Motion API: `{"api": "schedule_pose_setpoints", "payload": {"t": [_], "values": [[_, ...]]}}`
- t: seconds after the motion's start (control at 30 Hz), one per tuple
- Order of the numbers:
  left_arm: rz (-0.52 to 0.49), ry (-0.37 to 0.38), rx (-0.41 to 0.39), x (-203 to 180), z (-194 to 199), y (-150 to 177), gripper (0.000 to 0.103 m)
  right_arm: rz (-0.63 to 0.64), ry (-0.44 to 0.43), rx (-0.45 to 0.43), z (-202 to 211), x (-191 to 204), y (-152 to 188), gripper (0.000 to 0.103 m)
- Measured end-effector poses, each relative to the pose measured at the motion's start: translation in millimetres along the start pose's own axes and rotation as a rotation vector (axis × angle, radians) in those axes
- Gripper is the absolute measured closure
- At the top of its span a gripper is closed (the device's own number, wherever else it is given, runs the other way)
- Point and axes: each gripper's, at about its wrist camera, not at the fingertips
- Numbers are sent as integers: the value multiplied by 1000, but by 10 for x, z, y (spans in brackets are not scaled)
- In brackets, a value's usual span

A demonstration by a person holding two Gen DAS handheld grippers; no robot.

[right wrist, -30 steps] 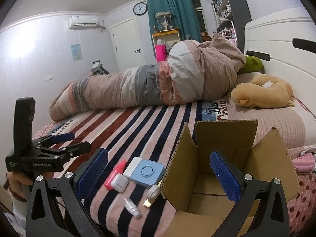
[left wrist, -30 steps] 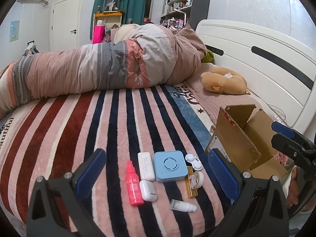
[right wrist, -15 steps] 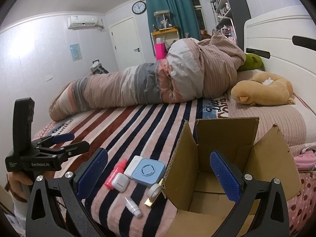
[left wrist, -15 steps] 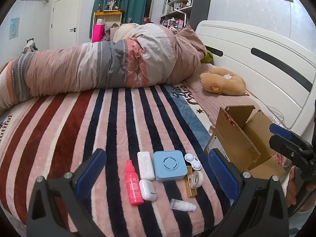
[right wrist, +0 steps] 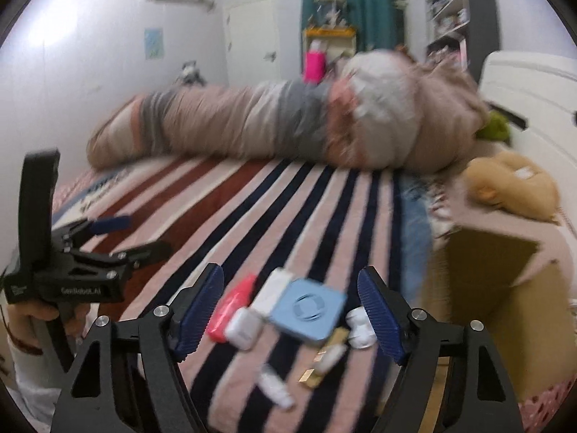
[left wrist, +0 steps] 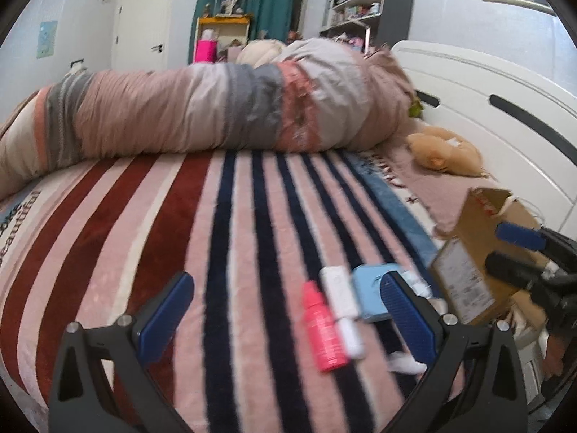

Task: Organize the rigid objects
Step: 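Grasp the light-blue square case with the right gripper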

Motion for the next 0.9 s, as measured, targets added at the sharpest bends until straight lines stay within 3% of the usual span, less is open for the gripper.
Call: {"api": "schedule_pose_setpoints", "payload": {"t": [0.27, 0.47, 0.6, 0.9], "values": [[35, 14, 98, 527, -286, 269, 1, -103, 22, 277, -1067, 70, 292, 28], [42, 50, 121, 658, -378, 336, 1, -204, 103, 390, -1498, -130, 422, 24], [46, 77, 131, 687, -426, 319, 1, -258, 77, 407, -1657, -184, 421, 18], [54, 132, 155, 688, -525, 275, 1, -262, 88, 412, -1796, -226, 445, 21]]}}
Point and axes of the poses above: each gripper's, at about its wrist camera, not at the fingertips, and z roughly against the way its jaws point, x to its left, y to its underside, and after that the axes turned 7 degrees about z, right-handed
